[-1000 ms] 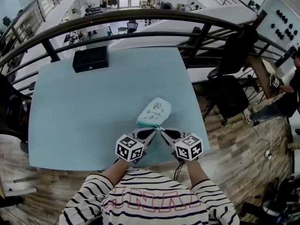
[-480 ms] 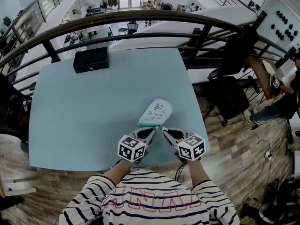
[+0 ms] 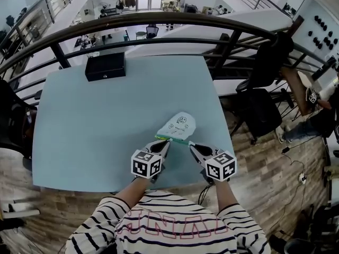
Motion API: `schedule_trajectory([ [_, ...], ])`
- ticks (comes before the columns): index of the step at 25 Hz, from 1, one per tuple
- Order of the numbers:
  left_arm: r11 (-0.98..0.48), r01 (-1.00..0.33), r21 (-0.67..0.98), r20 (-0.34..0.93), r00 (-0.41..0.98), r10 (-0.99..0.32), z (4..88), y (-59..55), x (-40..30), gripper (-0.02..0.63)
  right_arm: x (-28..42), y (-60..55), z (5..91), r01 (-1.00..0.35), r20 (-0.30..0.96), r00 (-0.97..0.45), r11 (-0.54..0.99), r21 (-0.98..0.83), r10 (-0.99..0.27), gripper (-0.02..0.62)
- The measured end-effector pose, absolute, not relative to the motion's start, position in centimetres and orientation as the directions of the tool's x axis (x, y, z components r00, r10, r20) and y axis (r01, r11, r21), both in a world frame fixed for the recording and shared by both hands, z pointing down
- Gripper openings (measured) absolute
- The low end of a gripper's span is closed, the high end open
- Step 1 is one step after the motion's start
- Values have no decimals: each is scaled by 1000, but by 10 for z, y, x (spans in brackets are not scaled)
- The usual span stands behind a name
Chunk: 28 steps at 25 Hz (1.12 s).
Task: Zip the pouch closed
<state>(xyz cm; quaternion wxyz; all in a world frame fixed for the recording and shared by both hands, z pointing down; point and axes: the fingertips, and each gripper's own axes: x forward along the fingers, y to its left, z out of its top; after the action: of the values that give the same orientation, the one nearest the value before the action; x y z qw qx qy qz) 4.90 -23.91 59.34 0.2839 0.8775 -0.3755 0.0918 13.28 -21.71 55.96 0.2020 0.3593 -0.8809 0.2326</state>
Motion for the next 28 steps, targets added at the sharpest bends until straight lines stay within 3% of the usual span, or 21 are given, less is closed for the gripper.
schedule_trajectory([
  [16,-467,-792,392,416,606,-678,603,-264,5,25,155,-224,560,-768,529,-622,582,-267,-578,35],
  [28,-484,-829,279,485,557,-674,618,-277,-4,25,151,-224,580,-789,542,-600,546,-282,-588,35],
])
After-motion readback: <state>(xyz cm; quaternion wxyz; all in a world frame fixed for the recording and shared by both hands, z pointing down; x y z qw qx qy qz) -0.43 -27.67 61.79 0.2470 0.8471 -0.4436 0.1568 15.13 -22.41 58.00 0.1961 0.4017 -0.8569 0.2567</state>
